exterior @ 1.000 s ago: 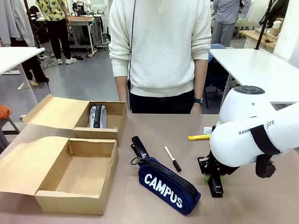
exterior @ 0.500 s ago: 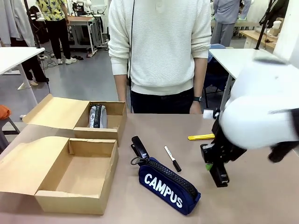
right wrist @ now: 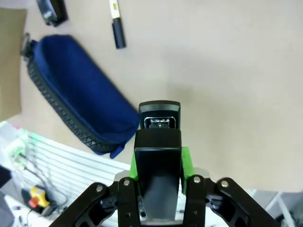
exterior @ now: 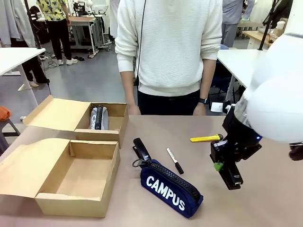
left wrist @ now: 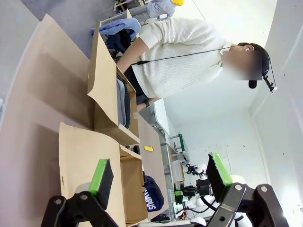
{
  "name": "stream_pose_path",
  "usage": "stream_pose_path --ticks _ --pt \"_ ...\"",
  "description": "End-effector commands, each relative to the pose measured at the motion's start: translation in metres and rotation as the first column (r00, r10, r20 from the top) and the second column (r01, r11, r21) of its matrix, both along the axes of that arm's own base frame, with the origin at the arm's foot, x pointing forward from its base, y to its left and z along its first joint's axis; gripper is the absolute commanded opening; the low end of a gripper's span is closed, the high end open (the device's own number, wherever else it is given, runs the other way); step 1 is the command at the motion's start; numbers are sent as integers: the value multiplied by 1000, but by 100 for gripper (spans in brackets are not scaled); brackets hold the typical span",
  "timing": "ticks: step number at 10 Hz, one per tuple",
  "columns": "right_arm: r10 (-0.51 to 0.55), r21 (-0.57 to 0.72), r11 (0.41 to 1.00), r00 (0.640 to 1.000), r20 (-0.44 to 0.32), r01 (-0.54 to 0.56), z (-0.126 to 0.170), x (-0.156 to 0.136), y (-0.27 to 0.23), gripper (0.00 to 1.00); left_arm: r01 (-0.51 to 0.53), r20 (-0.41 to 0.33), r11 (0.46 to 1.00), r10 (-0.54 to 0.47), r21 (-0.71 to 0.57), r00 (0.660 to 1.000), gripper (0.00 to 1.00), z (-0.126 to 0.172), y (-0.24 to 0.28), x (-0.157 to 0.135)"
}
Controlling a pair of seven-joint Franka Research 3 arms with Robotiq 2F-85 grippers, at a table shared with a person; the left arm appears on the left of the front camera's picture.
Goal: Place items inside the box.
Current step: Pick up a Pencil pouch or Stapler and place it inside the Mailer Box closest to the robot.
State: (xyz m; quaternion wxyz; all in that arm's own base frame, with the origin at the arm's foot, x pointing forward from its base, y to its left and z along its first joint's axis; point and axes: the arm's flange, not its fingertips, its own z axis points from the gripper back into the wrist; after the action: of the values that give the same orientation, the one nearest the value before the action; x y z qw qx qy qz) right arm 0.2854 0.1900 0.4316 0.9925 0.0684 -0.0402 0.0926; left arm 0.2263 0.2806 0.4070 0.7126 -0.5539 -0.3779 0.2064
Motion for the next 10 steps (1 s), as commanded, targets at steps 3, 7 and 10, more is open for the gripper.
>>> stream_pose_path --ticks 3,7,10 --pt "21 171 985 1000 4 -21 33 -22 69 37 -5 32 1000 5 -1 999 100 0 -4 -1" --pt "35 155 987 999 11 -36 52 -34 136 37 -5 32 1000 5 -1 999 100 0 -4 -1" --pt "60 398 918 989 -137 0 71 -62 140 37 -5 32 1000 5 -1 999 100 0 -4 -1"
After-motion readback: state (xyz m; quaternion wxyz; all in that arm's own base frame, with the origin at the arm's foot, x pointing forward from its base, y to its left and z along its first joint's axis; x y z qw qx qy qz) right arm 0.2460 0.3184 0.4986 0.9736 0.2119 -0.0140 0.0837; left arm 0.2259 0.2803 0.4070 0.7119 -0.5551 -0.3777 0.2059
